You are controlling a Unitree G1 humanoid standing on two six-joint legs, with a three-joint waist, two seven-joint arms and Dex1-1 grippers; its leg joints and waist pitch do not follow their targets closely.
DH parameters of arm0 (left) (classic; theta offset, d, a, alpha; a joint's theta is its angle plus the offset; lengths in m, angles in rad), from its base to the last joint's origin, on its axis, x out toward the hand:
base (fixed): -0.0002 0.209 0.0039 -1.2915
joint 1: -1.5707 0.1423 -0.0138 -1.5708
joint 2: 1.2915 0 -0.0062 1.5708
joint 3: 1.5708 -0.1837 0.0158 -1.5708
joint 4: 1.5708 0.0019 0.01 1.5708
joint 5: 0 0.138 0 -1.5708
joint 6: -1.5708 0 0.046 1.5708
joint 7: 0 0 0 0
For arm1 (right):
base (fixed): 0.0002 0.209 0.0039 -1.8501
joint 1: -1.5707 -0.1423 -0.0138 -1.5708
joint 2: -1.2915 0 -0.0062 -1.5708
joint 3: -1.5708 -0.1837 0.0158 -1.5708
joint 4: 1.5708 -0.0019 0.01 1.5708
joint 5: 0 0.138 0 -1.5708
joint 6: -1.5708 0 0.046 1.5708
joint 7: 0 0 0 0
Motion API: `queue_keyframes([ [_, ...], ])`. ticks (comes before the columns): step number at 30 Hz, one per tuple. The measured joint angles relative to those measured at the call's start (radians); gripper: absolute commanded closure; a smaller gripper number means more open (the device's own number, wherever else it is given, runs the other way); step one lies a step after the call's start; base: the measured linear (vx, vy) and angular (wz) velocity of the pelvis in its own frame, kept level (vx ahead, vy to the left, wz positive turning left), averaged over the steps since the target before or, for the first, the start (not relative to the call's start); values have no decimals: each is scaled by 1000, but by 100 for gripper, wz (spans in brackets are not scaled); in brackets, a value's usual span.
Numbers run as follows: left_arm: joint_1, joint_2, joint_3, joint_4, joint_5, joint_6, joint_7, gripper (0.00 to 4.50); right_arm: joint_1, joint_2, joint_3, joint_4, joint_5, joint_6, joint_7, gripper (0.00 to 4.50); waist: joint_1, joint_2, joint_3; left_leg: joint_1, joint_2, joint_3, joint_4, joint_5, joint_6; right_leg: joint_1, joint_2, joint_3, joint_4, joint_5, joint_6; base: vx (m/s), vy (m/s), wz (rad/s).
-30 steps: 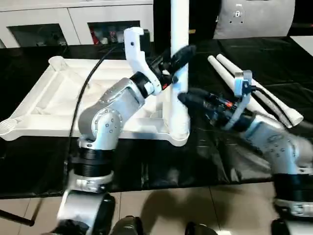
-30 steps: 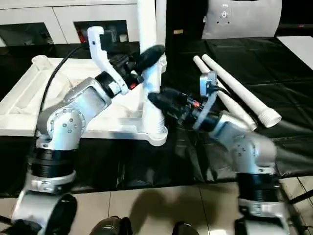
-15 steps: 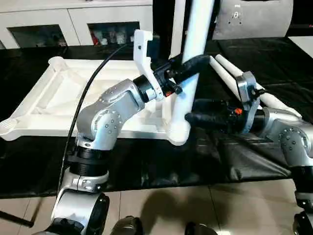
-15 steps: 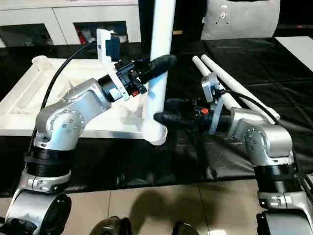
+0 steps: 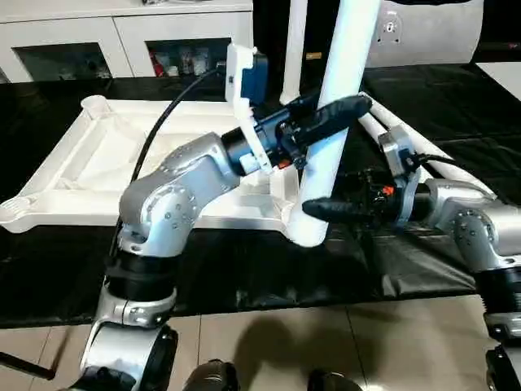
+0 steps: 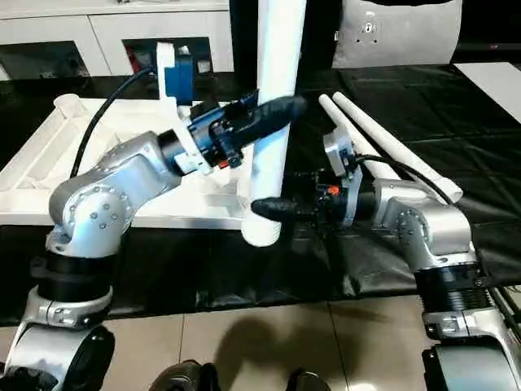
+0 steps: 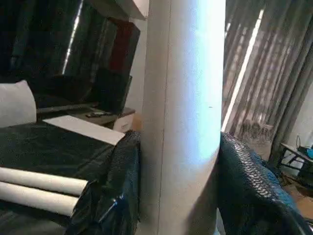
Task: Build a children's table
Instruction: Pick table leg
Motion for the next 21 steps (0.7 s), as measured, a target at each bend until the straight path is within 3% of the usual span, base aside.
queue_keyframes([
  [18, 11, -3, -35, -6, 12, -7, -13, 269, 0, 26, 20, 0, 9, 11, 35, 82, 0, 0, 0, 0, 0, 0, 1, 0, 0, 0, 0, 0, 0, 0, 0, 0, 0, 0],
  [19, 11, -4, -36, -6, 12, -8, -13, 269, 0, 27, 20, 0, 9, 13, 35, 108, 0, 0, 0, 0, 0, 0, 1, 0, 0, 1, 0, 0, 0, 0, 0, 0, 0, 0],
  [21, 11, -4, -41, -6, 13, -11, -12, 269, 0, 28, 21, 0, 9, 19, 35, 118, 0, 0, 0, 0, 0, 0, 1, 0, 0, 1, 0, 0, 0, 0, 0, 0, 0, 0],
])
